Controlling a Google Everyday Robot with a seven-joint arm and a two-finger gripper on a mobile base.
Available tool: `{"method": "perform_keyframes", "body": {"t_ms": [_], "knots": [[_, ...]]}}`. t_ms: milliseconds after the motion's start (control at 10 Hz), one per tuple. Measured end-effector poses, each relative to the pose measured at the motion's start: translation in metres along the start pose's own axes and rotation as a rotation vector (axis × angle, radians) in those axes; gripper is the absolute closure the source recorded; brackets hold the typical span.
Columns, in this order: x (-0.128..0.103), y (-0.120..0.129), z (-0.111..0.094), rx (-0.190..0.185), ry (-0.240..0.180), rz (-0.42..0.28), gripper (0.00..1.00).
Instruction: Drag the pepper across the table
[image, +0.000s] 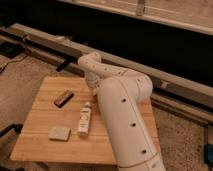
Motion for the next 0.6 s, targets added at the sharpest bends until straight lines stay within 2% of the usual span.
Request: {"method": "perform_keyframes", "body": {"t_ms": [100,200,300,600], "knots": [[-0.0067,-0.0012,-0.0006,0.013,-0.021,-0.018,1.00],[-0.0122,-0.0034,-0.0052,0.039,-0.071,-0.034,0.98],[-0.0126,-0.0023,-0.0093,0.049,-0.109,-0.036,0.97],[-0.0160,-0.0039,-0.0102,0.050,-0.119,-0.042,0.97]]}}
